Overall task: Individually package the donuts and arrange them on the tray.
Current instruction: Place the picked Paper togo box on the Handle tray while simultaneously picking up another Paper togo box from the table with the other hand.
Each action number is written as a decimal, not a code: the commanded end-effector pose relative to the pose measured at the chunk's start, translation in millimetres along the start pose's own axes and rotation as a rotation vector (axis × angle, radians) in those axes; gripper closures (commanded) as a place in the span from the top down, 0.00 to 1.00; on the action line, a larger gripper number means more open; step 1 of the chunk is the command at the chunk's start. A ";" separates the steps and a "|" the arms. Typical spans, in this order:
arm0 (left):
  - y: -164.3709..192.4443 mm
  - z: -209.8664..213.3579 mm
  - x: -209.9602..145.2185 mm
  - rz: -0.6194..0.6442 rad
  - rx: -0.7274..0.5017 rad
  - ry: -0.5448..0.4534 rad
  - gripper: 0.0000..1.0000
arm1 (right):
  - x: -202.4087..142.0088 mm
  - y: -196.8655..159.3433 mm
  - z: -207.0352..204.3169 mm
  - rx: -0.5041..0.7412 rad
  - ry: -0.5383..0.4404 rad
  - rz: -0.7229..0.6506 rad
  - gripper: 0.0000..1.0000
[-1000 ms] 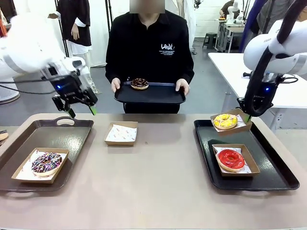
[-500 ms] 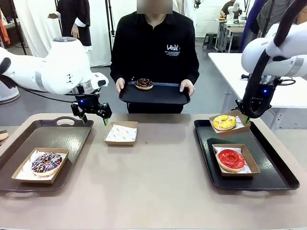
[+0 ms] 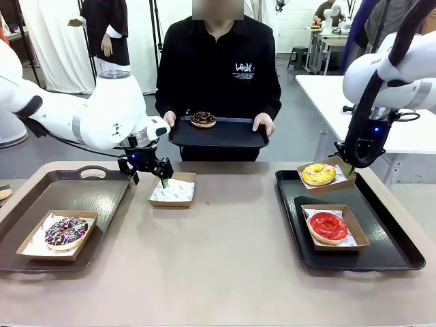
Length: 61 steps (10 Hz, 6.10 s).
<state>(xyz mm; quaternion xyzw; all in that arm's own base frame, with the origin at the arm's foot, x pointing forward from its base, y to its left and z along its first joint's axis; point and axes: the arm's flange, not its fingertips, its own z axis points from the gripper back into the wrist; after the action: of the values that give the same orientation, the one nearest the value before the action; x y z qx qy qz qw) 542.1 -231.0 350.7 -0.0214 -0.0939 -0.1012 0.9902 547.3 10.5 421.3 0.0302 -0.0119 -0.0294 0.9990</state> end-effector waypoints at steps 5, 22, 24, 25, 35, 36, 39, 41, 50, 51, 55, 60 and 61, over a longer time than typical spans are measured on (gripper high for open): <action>4.7 6.2 0.7 0.004 0.007 -0.001 0.99 | -1.0 0.0 2.3 0.000 0.001 0.000 0.01; 24.6 -25.3 39.5 0.123 0.074 0.035 0.99 | 24.4 8.0 -58.6 -0.009 0.046 0.010 0.01; 24.6 -30.5 40.9 0.122 0.071 0.046 0.99 | 26.2 6.1 -60.0 -0.006 0.048 0.007 0.01; 24.2 -32.8 41.7 0.123 0.067 0.057 0.99 | 26.2 5.6 -60.1 -0.004 0.051 0.007 0.01; 21.9 -30.2 43.5 0.145 -0.024 0.077 0.00 | 26.2 3.2 -60.4 0.001 0.071 0.020 0.90; 22.0 -30.5 43.7 0.144 -0.025 0.080 0.00 | 26.2 2.9 -60.3 0.003 0.072 0.021 1.00; 22.4 -32.0 44.5 0.144 -0.034 0.091 0.00 | 26.0 1.3 -60.3 0.008 0.077 0.024 0.95; 22.5 -31.6 44.8 0.142 -0.033 0.093 0.00 | 25.2 0.5 -59.9 0.015 0.078 0.028 1.00; 3.3 38.6 38.7 0.122 -0.013 0.046 0.00 | -66.6 -91.6 29.7 0.436 0.067 0.064 1.00; -6.1 57.4 40.2 0.111 0.019 0.031 0.00 | -87.8 -116.5 44.1 0.530 0.028 0.071 1.00; -37.3 119.1 63.5 0.127 0.083 -0.035 0.00 | -137.6 -214.6 64.4 0.902 -0.076 0.087 1.00; -55.0 136.3 89.0 0.190 0.113 -0.054 0.00 | -160.6 -268.1 31.1 1.087 -0.173 0.001 1.00; -56.0 134.1 91.1 0.203 0.123 -0.049 0.00 | -165.1 -271.9 25.8 1.102 -0.177 -0.012 1.00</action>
<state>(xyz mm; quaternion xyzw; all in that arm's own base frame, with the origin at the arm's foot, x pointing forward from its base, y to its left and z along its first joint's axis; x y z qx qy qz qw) 587.2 -287.7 498.8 0.0087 -0.1204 -0.0132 0.9926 366.8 -248.8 427.3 0.5305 -0.0990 -0.0325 0.8412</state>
